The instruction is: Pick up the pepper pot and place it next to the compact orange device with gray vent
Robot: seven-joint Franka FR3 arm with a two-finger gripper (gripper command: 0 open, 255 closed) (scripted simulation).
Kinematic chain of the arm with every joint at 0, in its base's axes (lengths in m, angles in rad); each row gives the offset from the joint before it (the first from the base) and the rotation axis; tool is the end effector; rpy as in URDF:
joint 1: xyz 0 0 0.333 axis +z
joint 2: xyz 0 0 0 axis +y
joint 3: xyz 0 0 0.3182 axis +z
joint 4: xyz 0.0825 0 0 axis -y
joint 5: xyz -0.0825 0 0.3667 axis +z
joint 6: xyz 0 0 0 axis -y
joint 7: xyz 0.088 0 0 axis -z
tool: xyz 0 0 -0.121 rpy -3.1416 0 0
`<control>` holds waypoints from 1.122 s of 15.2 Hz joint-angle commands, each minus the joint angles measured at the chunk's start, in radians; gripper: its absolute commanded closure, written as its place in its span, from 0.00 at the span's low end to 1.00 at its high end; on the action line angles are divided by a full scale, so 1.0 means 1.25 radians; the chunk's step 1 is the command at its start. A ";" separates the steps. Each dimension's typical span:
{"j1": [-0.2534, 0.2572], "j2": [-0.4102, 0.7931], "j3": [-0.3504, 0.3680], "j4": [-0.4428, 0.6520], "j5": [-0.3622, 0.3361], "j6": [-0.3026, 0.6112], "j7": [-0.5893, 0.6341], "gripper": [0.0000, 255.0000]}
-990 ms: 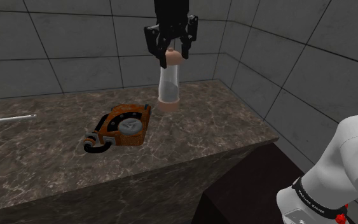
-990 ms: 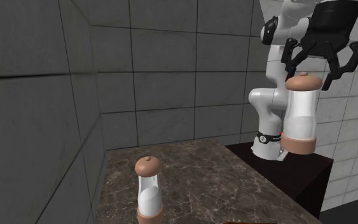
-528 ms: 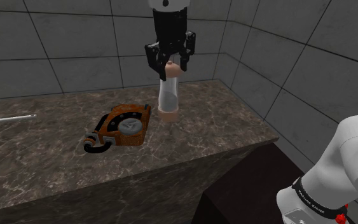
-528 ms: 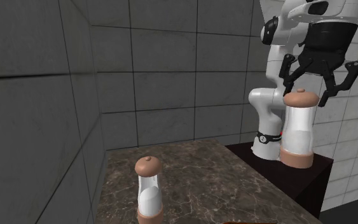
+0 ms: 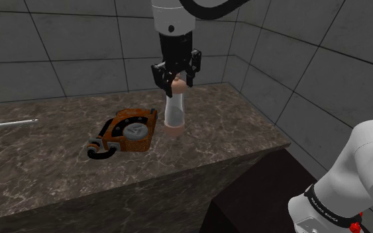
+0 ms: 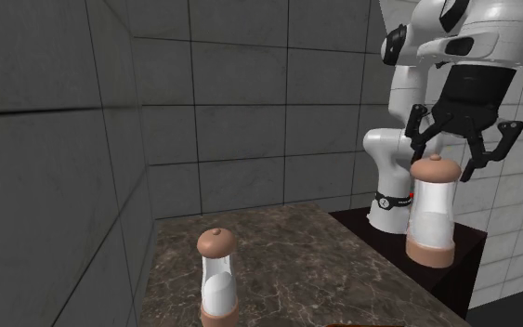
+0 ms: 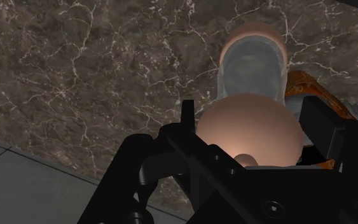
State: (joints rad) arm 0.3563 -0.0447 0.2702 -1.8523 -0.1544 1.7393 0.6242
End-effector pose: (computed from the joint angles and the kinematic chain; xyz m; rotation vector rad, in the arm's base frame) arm 0.4328 0.2960 0.5226 2.9674 0.0488 0.0577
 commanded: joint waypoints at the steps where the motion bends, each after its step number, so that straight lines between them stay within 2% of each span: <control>1: -0.001 0.000 -0.001 -0.022 -0.001 0.022 0.002 1.00; 17: -0.001 0.034 -0.001 -0.156 -0.019 0.187 0.034 1.00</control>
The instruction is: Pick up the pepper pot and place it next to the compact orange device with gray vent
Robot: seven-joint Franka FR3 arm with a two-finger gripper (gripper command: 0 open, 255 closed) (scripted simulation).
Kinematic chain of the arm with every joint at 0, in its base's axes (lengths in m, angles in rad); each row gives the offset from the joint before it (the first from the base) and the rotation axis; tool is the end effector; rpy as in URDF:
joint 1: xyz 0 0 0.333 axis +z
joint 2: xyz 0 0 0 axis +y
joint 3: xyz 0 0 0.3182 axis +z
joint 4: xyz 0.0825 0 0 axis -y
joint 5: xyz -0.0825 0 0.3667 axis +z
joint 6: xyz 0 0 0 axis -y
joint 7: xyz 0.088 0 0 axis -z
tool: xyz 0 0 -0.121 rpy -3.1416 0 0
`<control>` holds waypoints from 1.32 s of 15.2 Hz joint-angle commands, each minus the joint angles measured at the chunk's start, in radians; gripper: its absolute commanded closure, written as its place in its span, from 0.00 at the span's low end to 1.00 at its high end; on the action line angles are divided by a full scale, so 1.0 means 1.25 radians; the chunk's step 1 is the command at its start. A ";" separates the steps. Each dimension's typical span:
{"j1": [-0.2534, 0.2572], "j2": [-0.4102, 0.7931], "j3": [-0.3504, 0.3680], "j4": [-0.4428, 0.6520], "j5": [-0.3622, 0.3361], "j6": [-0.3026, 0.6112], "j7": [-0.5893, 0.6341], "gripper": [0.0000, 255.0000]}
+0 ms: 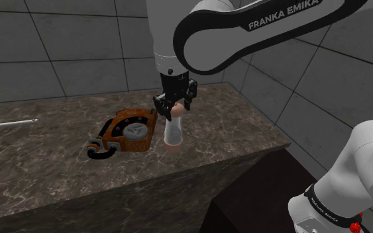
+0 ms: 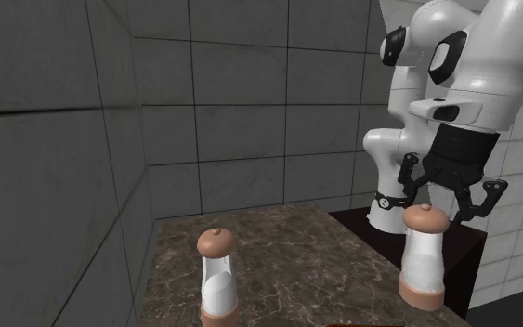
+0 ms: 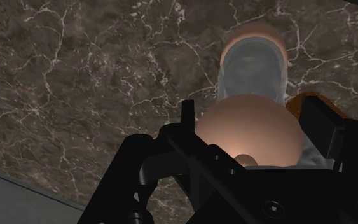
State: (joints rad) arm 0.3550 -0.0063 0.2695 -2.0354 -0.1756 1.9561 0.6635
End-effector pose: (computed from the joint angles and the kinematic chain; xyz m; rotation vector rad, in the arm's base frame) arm 0.4342 0.2961 0.4374 2.9673 0.0490 0.0576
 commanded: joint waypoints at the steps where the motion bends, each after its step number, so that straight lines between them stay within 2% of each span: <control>1: 0.000 0.007 0.000 -0.016 -0.004 0.023 0.005 1.00; 6: 0.000 0.026 0.000 -0.046 -0.014 0.070 0.018 1.00; 13: 0.000 0.026 0.000 -0.046 -0.014 0.070 0.018 1.00; 14: 0.000 0.026 0.000 -0.046 -0.014 0.070 0.018 0.00; 19: 0.000 0.026 0.000 -0.046 -0.014 0.070 0.018 0.00; 20: 0.002 0.018 0.002 -0.028 -0.008 0.044 0.014 0.00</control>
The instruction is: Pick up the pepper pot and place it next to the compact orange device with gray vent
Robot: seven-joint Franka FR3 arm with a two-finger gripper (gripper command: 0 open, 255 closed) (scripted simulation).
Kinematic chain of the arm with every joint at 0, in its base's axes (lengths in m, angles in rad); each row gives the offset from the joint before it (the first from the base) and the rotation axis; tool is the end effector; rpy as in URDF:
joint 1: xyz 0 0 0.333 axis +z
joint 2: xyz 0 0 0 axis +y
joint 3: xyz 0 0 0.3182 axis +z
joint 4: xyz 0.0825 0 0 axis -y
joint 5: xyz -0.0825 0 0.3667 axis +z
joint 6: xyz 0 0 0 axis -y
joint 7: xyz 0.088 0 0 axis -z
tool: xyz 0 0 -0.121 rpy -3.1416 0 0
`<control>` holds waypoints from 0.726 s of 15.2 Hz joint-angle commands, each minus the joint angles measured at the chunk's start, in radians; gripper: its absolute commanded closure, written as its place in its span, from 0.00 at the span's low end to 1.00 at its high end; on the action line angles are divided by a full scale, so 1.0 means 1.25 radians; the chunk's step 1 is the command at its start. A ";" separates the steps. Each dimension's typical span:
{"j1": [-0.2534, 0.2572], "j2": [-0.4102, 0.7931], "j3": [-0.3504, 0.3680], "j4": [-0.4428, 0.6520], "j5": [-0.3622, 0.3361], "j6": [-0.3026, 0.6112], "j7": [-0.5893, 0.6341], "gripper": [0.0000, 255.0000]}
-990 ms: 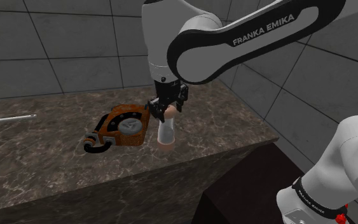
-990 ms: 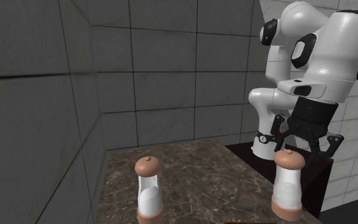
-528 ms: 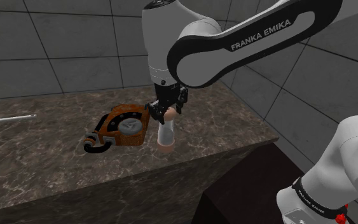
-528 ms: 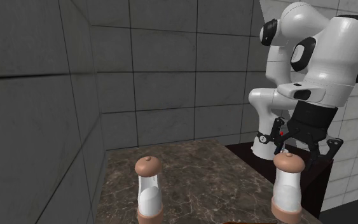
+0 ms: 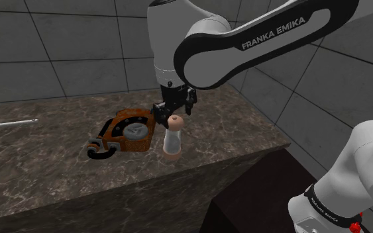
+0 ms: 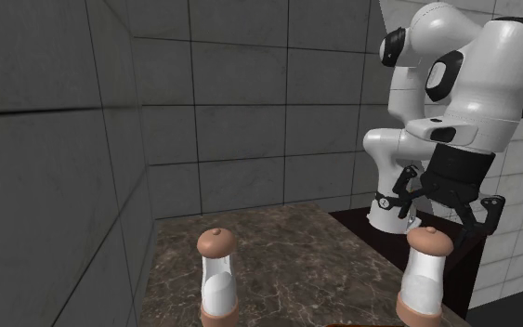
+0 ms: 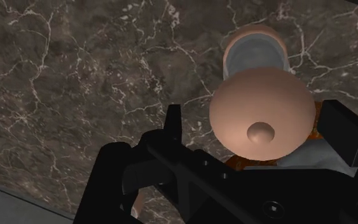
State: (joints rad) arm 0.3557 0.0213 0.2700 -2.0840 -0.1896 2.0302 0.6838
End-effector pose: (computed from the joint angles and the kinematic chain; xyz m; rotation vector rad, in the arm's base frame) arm 0.4344 0.2971 0.4077 2.9680 0.0484 0.0588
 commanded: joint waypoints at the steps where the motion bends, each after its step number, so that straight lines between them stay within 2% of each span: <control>1: 0.003 -0.012 0.003 0.030 0.007 -0.041 -0.005 0.00; 3: 0.006 -0.022 0.006 0.066 0.014 -0.087 -0.009 0.00; 11: 0.006 -0.022 0.006 0.066 0.014 -0.087 -0.009 0.00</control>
